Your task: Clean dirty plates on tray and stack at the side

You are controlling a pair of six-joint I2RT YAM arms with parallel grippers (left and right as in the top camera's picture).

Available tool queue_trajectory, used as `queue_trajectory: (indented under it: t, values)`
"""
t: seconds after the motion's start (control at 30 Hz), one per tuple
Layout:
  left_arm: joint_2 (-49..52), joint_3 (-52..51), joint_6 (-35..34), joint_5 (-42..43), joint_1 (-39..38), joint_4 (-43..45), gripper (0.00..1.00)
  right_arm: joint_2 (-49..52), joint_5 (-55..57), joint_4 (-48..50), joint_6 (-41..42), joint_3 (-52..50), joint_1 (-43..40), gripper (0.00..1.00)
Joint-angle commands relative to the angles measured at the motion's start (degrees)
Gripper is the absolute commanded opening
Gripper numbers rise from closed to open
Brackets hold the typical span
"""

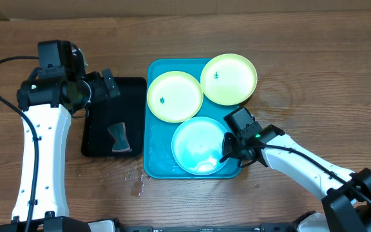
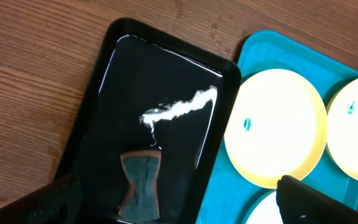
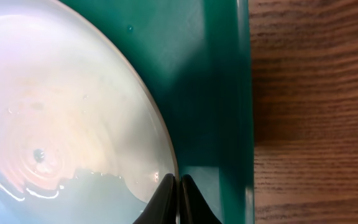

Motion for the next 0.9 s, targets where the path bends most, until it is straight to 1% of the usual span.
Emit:
queue_trajectory:
  t: [0.0,0.2,0.3,0.5,0.57,0.6,0.87]
  values:
    - [-0.5,1.2,-1.0,0.4,0.2,0.0,1.0,0.3,0.0,-1.8,0.0,0.9,0.1,0.04]
    - [-0.5,1.2,-1.0,0.4,0.2,0.0,1.0,0.3,-1.4,-10.3,0.0,7.6,-0.1,0.04]
    - [-0.5,1.2,-1.0,0.4,0.2,0.0,1.0,0.3,-2.7,-13.0,0.0,9.5,-0.1,0.04]
    - [-0.5,1.2,-1.0,0.4,0.2,0.0,1.0,0.4,-6.0,-13.9,0.0,9.8,-0.1,0.04]
    - [-0.5,1.2,-1.0,0.4,0.2,0.0,1.0,0.4,-6.0,-13.7,0.0,9.8,-0.1,0.06]
    - [-0.5,1.2,-1.0,0.4,0.2,0.0,1.0,0.4,-6.0,-13.7,0.0,9.8,-0.1,0.08]
    - [-0.5,1.2,-1.0,0.4,0.2,0.0,1.0,0.4,-2.1,-12.2,-0.1,9.7,0.0,0.12]
